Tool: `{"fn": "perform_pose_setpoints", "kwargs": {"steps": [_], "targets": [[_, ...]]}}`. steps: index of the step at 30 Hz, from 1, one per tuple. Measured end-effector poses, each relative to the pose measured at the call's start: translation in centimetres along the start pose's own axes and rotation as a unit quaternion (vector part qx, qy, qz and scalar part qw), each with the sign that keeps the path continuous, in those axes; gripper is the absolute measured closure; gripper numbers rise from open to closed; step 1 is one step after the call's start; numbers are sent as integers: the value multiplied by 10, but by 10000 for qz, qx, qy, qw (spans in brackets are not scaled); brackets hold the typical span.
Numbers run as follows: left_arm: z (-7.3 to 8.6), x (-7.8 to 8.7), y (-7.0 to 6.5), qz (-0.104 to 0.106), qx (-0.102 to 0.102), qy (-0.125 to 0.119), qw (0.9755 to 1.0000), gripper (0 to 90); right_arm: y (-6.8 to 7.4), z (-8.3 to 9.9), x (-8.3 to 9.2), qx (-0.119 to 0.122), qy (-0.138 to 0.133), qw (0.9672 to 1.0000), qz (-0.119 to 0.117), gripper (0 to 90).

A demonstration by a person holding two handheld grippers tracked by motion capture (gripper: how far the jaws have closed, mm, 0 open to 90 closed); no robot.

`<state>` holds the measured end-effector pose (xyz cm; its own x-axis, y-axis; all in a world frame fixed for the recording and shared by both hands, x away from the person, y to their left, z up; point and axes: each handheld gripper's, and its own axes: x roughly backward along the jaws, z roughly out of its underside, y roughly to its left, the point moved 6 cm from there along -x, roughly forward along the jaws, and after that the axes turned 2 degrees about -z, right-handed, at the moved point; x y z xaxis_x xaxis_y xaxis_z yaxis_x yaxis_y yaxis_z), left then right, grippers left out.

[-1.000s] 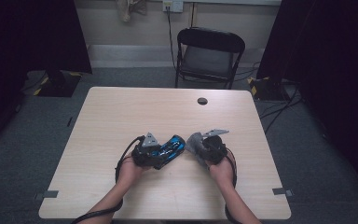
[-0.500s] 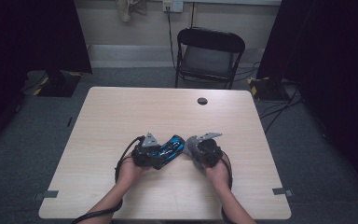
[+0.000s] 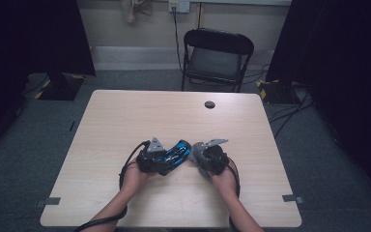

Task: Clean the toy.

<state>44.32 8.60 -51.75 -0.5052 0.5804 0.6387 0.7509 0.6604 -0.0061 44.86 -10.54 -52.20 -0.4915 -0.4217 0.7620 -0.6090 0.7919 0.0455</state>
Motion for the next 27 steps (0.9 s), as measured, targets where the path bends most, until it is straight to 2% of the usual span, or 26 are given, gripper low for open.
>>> {"fn": "perform_pose_setpoints", "kwargs": {"steps": [20, 27], "targets": [[0, 0, 0, 4, 11, 8, 10000, 491, 20, 4, 1, 24, -59, 9997, -237, 719], [0, 0, 0, 34, 35, 15, 10000, 491, 30, 4, 1, 127, -65, 9993, -352, 720]]}}
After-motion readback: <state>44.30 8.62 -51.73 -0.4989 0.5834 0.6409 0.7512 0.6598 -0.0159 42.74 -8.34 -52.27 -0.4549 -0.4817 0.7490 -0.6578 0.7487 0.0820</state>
